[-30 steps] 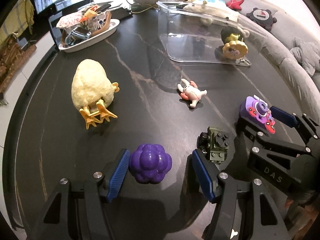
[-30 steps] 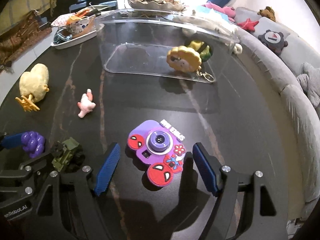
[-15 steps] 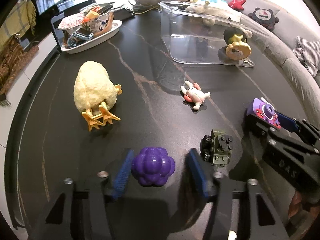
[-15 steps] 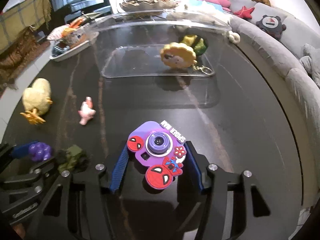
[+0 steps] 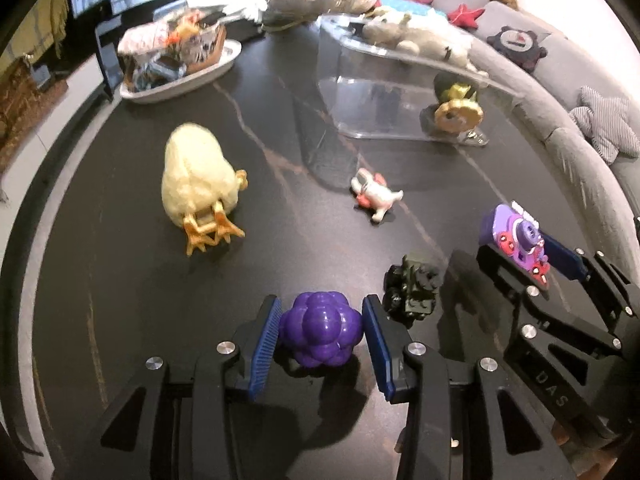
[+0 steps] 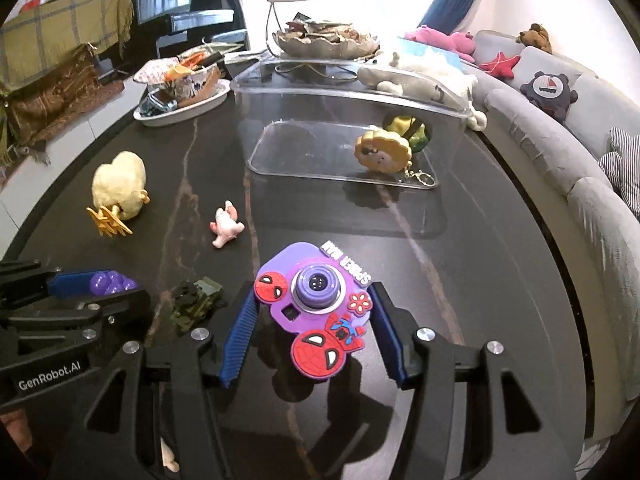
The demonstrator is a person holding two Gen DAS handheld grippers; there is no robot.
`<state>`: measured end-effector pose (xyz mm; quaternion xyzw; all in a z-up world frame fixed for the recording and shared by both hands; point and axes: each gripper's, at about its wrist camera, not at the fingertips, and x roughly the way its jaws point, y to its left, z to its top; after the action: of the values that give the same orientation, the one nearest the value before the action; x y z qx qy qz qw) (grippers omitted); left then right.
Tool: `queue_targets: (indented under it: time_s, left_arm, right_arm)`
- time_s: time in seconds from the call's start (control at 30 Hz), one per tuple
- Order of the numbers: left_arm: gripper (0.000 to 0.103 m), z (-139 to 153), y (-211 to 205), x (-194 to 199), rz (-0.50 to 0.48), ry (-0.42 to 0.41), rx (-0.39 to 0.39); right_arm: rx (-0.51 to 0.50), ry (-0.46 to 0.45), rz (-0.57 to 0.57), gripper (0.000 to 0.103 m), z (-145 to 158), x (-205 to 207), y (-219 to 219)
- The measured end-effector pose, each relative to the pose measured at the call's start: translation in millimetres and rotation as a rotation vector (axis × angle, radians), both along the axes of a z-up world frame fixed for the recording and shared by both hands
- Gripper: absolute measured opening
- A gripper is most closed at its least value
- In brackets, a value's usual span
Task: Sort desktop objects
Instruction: 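Close the left tool on the purple ball while the right tool grasps the Spider-Man toy, then lift and carry the purple ball with the left tool while the right tool carries the toy toward the box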
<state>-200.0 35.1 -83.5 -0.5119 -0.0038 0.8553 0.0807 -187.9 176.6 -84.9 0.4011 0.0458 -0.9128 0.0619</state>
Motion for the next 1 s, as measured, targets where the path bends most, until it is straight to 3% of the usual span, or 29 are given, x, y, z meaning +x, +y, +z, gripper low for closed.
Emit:
queue_targets:
  time_s: [0.4, 1.0]
  left_arm:
    - [0.038, 21.8, 8.7, 13.7, -0.033, 0.051, -0.029]
    - [0.038, 52.2, 3.0, 35.9, -0.036, 0.120, -0.001]
  right_arm:
    - [-0.022, 0.027, 0.011, 0.052, 15.1, 10.6, -4.2]
    - [-0.039, 0.083, 0.010, 0.053, 52.2, 42.4, -8.3]
